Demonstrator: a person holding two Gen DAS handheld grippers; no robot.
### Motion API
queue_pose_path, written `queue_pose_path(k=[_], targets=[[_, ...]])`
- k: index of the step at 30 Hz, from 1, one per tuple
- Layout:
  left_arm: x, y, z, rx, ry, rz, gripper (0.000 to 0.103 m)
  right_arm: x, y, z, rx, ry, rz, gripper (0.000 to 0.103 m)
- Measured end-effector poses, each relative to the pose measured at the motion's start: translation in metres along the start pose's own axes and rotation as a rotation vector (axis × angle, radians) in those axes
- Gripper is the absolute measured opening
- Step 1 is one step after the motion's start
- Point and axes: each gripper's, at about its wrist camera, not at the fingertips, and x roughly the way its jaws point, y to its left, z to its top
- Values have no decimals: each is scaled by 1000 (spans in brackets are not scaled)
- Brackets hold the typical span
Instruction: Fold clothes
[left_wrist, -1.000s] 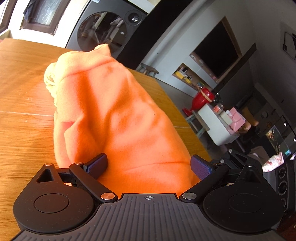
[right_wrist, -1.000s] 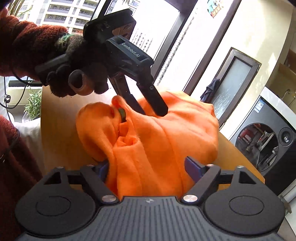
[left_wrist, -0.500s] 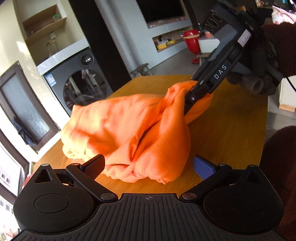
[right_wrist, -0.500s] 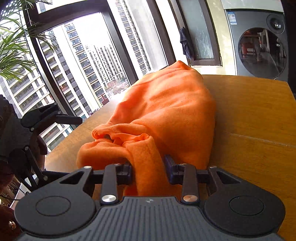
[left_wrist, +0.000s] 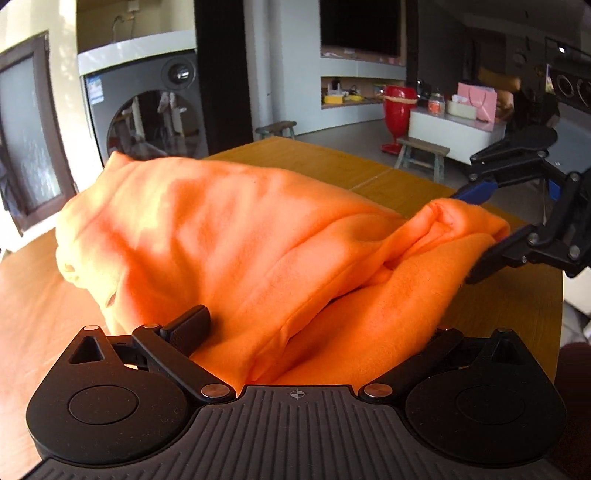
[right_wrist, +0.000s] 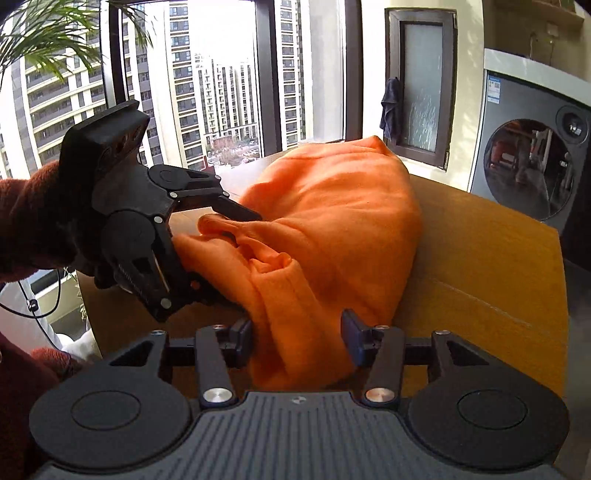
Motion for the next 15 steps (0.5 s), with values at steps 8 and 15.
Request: queue_pose_path(k=[8,15], targets=[[3,23,6,-109,-3,-60,100,-7,4,-4,-100,-56,-101,56],[-5,-9,7,-76,-16,-247,99,20,-45,36,157,-117,-79,44]])
